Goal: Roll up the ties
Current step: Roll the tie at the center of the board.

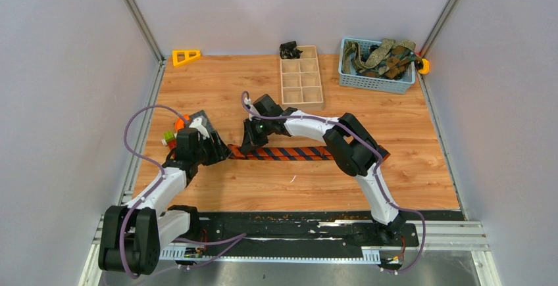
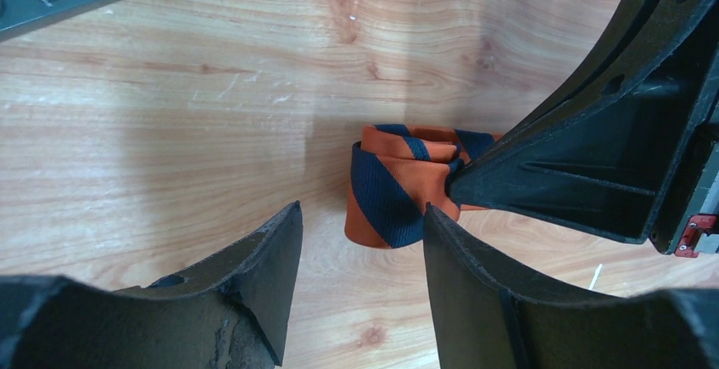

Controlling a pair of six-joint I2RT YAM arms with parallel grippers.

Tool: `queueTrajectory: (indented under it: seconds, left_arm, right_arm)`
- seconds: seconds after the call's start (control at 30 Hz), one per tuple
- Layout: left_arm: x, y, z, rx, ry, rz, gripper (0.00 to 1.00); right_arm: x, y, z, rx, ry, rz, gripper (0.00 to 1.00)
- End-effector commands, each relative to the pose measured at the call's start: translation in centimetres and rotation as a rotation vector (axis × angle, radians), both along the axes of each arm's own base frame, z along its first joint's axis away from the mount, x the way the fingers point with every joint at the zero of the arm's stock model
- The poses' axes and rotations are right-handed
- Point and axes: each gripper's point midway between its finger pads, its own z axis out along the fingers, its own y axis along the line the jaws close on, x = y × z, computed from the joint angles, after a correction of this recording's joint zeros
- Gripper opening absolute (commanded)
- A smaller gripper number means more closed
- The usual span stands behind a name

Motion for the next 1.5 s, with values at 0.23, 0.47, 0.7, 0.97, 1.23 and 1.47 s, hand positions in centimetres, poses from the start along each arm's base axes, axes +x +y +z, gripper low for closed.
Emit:
queueTrajectory:
  seconds: [0.23, 0.47, 0.7, 0.97, 1.23, 1.47]
  left_arm:
    - [1.2, -1.0, 0.3, -0.124, -0.064, -0.027, 0.57]
    - [1.3, -1.4, -0.3, -0.172, -0.054, -0.039, 0.53]
    - [1.3, -2.0, -1.0, -0.214, -0.034, -0.052, 0.43]
    - [1.3, -1.9, -1.2, -0.208, -0.021, -0.048, 0.11]
    - [1.5, -1.5, -1.0, -0.186, -0.016, -0.028, 0.00]
    - [1.7, -0.7, -0.3, -0.152, -0.023, 0.010, 0.00]
  right_arm:
    - [0.3, -0.3, -1.3, -0.009, -0.019, 0.007, 0.00]
    - [0.3, -0.3, -1.5, -0.013, -0.016, 0.006, 0.00]
    - [0.5, -0.1, -1.3, -0.015, -0.019, 0.004, 0.00]
    - [1.1, 0.4, -0.1, 0.005, -0.030, 0.005, 0.00]
    - [1.8, 1.2, 3.7, 0.057, -0.079, 0.011, 0.07]
    - [1.6, 1.0, 5.5, 0.079, -0.099, 0.012, 0.13]
